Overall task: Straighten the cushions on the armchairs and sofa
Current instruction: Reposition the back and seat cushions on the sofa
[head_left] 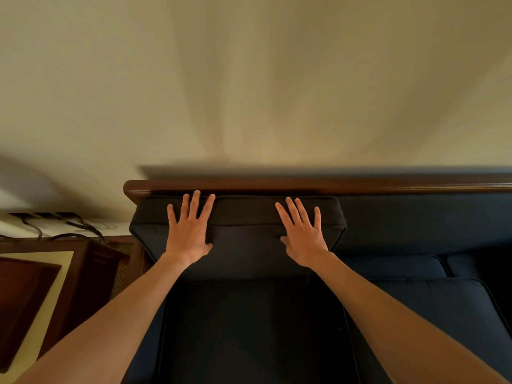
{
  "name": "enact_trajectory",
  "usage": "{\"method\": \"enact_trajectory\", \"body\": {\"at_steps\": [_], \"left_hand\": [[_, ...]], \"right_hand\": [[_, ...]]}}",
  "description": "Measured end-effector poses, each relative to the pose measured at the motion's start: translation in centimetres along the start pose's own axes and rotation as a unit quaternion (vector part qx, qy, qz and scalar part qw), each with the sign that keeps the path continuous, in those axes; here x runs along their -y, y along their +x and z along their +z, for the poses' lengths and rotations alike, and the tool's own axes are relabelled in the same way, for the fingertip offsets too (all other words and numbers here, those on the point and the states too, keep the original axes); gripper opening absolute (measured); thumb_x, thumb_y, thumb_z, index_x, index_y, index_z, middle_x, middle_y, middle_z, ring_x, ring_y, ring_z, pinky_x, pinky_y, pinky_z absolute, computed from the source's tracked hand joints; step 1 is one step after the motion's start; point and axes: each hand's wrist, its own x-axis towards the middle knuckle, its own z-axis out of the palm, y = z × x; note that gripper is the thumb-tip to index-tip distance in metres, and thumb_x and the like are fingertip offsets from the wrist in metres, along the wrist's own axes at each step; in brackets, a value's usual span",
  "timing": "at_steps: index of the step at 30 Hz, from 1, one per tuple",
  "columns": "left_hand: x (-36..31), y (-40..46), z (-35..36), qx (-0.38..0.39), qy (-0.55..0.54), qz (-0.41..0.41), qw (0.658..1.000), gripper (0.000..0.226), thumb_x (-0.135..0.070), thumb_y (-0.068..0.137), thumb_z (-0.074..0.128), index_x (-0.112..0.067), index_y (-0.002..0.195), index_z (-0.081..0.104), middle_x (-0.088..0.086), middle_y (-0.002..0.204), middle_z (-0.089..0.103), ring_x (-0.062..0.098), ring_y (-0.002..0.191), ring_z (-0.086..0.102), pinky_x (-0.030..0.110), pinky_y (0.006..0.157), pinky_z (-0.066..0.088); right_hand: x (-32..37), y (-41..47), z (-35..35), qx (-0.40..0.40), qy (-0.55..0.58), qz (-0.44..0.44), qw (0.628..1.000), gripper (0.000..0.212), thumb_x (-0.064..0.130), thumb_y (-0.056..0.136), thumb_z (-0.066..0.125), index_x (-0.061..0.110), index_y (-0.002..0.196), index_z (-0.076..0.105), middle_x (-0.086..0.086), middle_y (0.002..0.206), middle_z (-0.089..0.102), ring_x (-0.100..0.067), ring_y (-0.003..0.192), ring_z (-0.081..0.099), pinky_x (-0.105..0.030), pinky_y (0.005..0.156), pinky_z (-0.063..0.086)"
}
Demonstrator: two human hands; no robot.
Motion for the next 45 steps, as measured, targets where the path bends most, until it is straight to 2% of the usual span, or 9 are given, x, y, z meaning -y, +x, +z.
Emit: {"method": "enact_trajectory", "body": {"at_steps": [9,16,19,22,25,31,38,41,45], "left_hand": [[-0.9,-0.2,1.0,0.022,-0.024,0.048,0.998,0.133,-0.055,0.060,0.081,-0.045,0.147,-0.019,0.000,0.162,-0.017,0.033,0.146,-0.022,0.066,0.110,-0.010],[-1.5,0.2,1.1,0.039,-0.010,0.035,0.999,0.136,-0.065,0.055,0.079,-0.045,0.146,-0.020,-0.001,0.161,-0.019,0.034,0.147,-0.019,0.070,0.112,-0.004],[-1.7,-0.2,0.2,0.076,0.017,0.027,0.997,0.141,-0.057,0.056,0.083,-0.043,0.145,-0.025,0.001,0.160,-0.023,0.036,0.146,-0.021,0.070,0.112,-0.003],[-2.5,-0.4,-2.4,0.158,0.023,0.014,0.987,0.138,-0.044,0.062,0.085,-0.041,0.147,-0.024,0.003,0.159,-0.026,0.037,0.146,-0.021,0.069,0.111,0.001],[-4.7,-1.0,-5.2,0.182,-0.036,-0.020,0.982,0.121,-0.039,0.072,0.080,-0.036,0.152,-0.010,0.007,0.163,-0.012,0.037,0.148,-0.009,0.067,0.114,0.009],[-14.3,-4.9,-9.0,0.082,-0.185,0.017,0.979,0.088,-0.037,0.079,0.074,-0.027,0.151,0.023,0.007,0.152,0.035,0.032,0.138,0.035,0.057,0.109,0.034],[-31.5,-13.0,-10.6,0.083,-0.308,0.096,0.943,0.058,-0.036,0.084,0.070,-0.024,0.137,0.047,0.000,0.142,0.046,0.023,0.134,0.040,0.043,0.107,0.039],[-38.0,-15.8,-8.9,0.086,-0.320,0.102,0.938,0.053,-0.035,0.083,0.073,-0.022,0.131,0.055,-0.001,0.135,0.054,0.019,0.123,0.052,0.036,0.100,0.046],[-46.2,-19.2,-5.8,0.104,-0.330,0.078,0.935,0.049,-0.034,0.082,0.074,-0.022,0.127,0.059,-0.001,0.130,0.060,0.018,0.118,0.057,0.038,0.100,0.048]], "right_hand": [[-0.9,1.8,0.1,0.017,0.008,-0.009,1.000,0.078,0.045,0.100,0.041,0.032,0.153,-0.014,-0.001,0.164,-0.015,-0.023,0.150,-0.016,-0.059,0.117,-0.003],[-0.7,2.2,0.3,0.040,0.008,0.005,0.999,0.076,0.043,0.102,0.040,0.032,0.153,-0.015,0.001,0.163,-0.018,-0.023,0.150,-0.018,-0.060,0.116,-0.006],[-0.8,1.9,-0.5,0.073,0.031,-0.002,0.997,0.079,0.037,0.101,0.045,0.033,0.154,-0.014,0.002,0.164,-0.017,-0.022,0.150,-0.017,-0.060,0.116,-0.006],[-1.4,1.2,-3.5,0.127,0.067,-0.019,0.989,0.080,0.018,0.099,0.050,0.032,0.156,-0.005,0.001,0.165,-0.010,-0.023,0.151,-0.010,-0.058,0.117,0.001],[-2.6,-0.2,-6.6,0.141,0.141,-0.008,0.980,0.063,0.015,0.101,0.046,0.025,0.156,0.017,-0.001,0.165,0.004,-0.027,0.151,0.005,-0.053,0.119,0.016],[-7.6,-8.2,-10.3,0.041,0.261,0.035,0.964,0.042,0.019,0.098,0.055,0.021,0.139,0.051,-0.004,0.150,0.041,-0.028,0.134,0.043,-0.047,0.108,0.040],[-18.8,-23.1,-9.6,-0.024,0.318,0.098,0.943,0.035,0.018,0.096,0.059,0.020,0.130,0.059,-0.003,0.139,0.053,-0.022,0.128,0.049,-0.037,0.102,0.045],[-24.3,-28.9,-7.3,-0.029,0.337,0.132,0.932,0.032,0.016,0.095,0.059,0.021,0.127,0.060,-0.001,0.135,0.055,-0.020,0.122,0.054,-0.027,0.093,0.044],[-31.5,-35.1,-2.6,-0.007,0.352,0.153,0.923,0.031,0.015,0.095,0.059,0.021,0.125,0.062,-0.001,0.132,0.059,-0.020,0.119,0.057,-0.029,0.091,0.046]]}}
